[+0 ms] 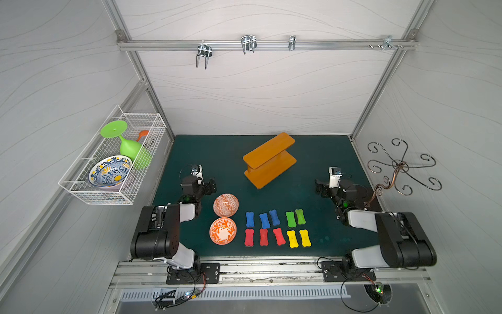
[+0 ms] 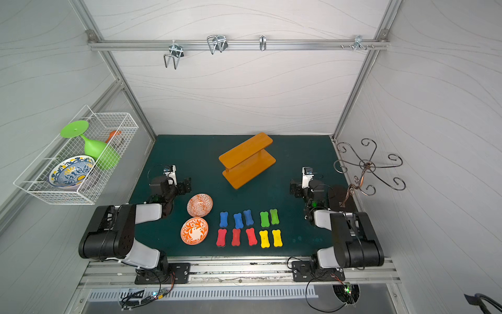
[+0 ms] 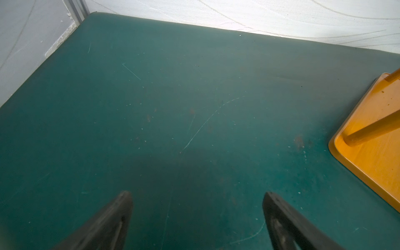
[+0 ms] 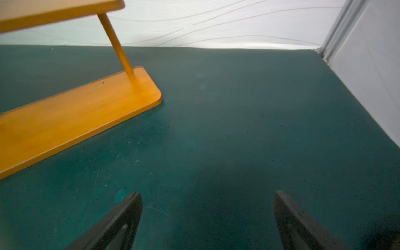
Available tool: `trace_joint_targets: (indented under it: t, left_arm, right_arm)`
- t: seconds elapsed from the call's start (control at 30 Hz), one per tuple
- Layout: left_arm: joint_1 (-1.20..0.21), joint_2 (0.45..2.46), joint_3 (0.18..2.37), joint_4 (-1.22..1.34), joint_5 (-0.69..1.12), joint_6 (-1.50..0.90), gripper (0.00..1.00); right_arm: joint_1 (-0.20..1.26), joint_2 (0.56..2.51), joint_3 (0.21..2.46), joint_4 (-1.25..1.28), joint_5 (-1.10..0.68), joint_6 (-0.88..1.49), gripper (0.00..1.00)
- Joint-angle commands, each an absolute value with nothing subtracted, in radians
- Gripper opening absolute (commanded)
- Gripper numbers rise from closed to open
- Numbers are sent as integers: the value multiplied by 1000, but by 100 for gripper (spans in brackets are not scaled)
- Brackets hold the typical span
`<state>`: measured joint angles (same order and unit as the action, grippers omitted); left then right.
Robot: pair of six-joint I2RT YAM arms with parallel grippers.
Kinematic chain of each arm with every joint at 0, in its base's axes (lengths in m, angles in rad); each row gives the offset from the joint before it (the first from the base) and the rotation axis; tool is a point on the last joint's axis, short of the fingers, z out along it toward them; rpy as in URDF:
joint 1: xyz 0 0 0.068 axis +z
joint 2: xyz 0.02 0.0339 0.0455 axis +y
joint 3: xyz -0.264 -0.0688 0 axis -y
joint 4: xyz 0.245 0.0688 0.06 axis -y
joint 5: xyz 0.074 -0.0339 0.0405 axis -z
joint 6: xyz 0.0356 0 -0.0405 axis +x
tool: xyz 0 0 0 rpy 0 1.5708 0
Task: Remove the whiteboard erasers from the shelf
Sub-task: Reset both arms
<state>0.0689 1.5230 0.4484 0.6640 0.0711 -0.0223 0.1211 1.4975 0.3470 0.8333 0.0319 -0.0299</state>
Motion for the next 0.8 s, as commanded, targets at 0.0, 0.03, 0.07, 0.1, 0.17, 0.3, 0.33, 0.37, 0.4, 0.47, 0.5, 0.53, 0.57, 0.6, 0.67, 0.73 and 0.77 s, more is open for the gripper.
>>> trace_joint_targets:
  t: [0.0,0.03,0.07,0.1,0.17,0.3,0.33,0.37,0.4,0.47,0.5,0.53,0.57,0.6,0.67,0.73,0.77]
  left_arm:
    - [64,1533,485,708,49,-25,99]
    - [64,1535,485,707,49,-26,99]
    - [64,1535,485,706,47,-26,99]
    - [64,1537,488,705,47,-28,99]
    - [64,1536,488,704,47,-27,99]
    - [64,1537,489,703,46,-25,99]
    - [64,1536,489,704,45,-26,99]
    - [64,1537,489,701,46,-26,99]
    - [64,1537,489,702,46,-25,99]
    - [59,1539,487,704,13,-31,99]
    - [57,1542,475,727,-11,-38,99]
    - [54,1552,452,772,-14,-40,99]
    - [50,1567,432,831,-19,-35,99]
    - [49,1568,434,836,-21,-35,99]
    - [49,1563,443,800,-21,-35,99]
    - [49,1563,442,805,-20,-35,99]
    - [49,1557,445,789,-18,-34,99]
  right_arm:
    - [118,1561,419,796,-3,-63,99]
    - [80,1574,463,756,-61,-30,99]
    - [48,1599,465,790,-122,-7,99]
    - [38,1581,467,742,-133,-2,99]
    - [65,1595,480,748,-74,-19,99]
    - [68,1569,460,754,-66,-20,99]
    - [70,1572,458,759,-63,-21,99]
    - [70,1570,461,752,-65,-20,99]
    - [70,1571,460,756,-65,-19,99]
    - [70,1569,460,757,-63,-19,99]
    - [71,1572,460,756,-65,-20,99]
    - [71,1571,460,755,-66,-20,99]
    - [70,1573,462,753,-66,-20,99]
    - [71,1582,479,731,-63,-22,99]
    - [72,1593,493,718,-68,-22,99]
    - [78,1583,482,730,-58,-25,99]
    - [78,1580,474,741,-59,-25,99]
